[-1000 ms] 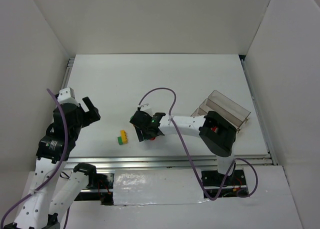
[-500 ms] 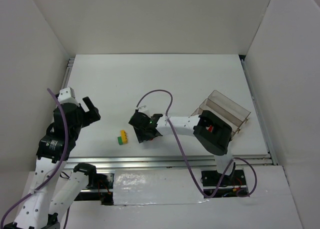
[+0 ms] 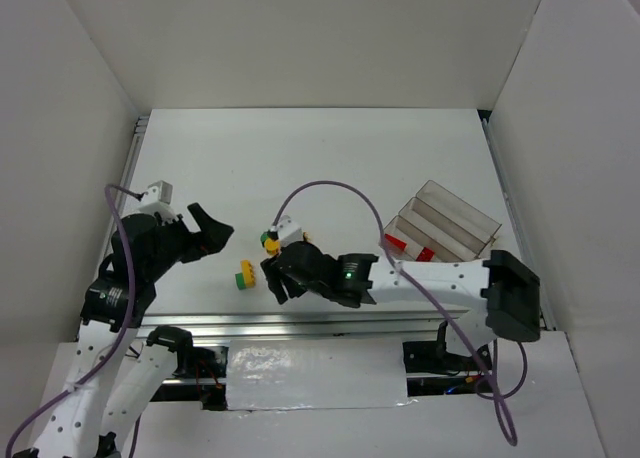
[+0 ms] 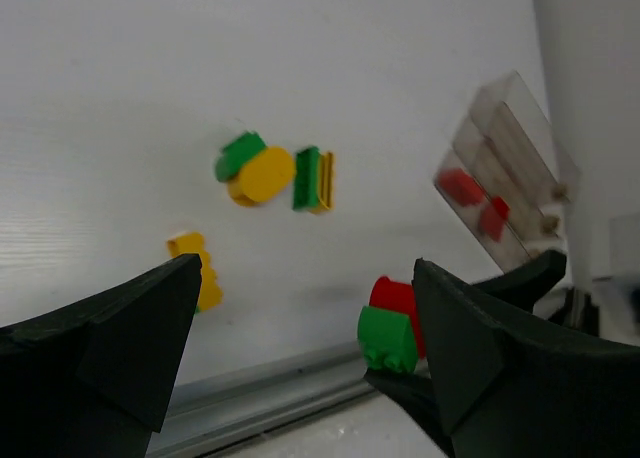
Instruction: Sort the legos into containers by color
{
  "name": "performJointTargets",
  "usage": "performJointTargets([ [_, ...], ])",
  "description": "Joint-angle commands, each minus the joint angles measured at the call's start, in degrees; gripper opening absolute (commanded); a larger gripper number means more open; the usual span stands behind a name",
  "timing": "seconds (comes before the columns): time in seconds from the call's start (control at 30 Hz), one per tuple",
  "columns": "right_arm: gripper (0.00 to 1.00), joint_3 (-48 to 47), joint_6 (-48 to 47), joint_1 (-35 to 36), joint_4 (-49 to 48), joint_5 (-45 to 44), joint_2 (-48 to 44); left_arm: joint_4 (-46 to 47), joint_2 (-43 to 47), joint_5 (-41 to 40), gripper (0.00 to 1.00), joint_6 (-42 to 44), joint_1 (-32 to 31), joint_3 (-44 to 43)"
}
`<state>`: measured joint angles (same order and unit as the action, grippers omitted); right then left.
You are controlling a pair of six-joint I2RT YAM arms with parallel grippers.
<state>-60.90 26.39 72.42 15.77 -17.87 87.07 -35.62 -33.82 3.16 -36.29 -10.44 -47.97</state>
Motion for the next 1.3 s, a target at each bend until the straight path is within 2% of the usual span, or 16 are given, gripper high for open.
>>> performJointTargets([
  [0.0,0.18,3.77,-2.31,0.17,-8.29,-3.84,-7.68,12.82,0.34,25.24,0.99,-6.68,-0.11,5.15],
  [0.1,0.19,6.84,-2.49,0.26,-9.88,-6.12,-13.40,24.52,-0.62,36.87,1.00,-12.72,-0.20,10.25],
  [0.2,0.20,7.82,-3.10,0.44,-10.06,-7.01,-17.36,30.42,-1.50,40.08,0.99,-15.38,-1.16,12.72],
  [0.4,0.21,6.15,-3.71,1.49,-9.00,-7.62,-17.99,34.03,-3.35,38.95,0.98,-17.40,-4.85,13.25],
  [0.77,0.21,3.34,-4.24,1.84,-8.82,-8.06,-15.26,33.50,-7.75,35.25,0.91,-16.79,-10.21,13.42],
  [1.03,0.22,1.67,-4.68,1.84,-9.35,-9.02,-13.77,37.64,-11.17,34.20,0.78,-18.29,-14.87,13.95],
  [1.13,0.22,1.49,-4.68,1.84,-9.44,-8.50,-13.15,37.11,-12.23,33.40,0.60,-17.59,-15.84,13.43],
  [1.17,0.22,1.49,-4.51,1.84,-9.35,-8.85,-13.06,37.11,-12.58,33.49,0.39,-17.24,-15.84,13.34],
  [1.23,0.26,1.67,-4.24,1.84,-8.91,-9.38,-12.71,35.80,-12.85,33.05,0.16,-16.27,-16.11,12.37],
  [1.27,0.33,2.10,-4.16,1.84,-8.91,-9.20,-12.71,34.57,-13.19,32.88,0.00,-14.96,-16.02,11.85],
])
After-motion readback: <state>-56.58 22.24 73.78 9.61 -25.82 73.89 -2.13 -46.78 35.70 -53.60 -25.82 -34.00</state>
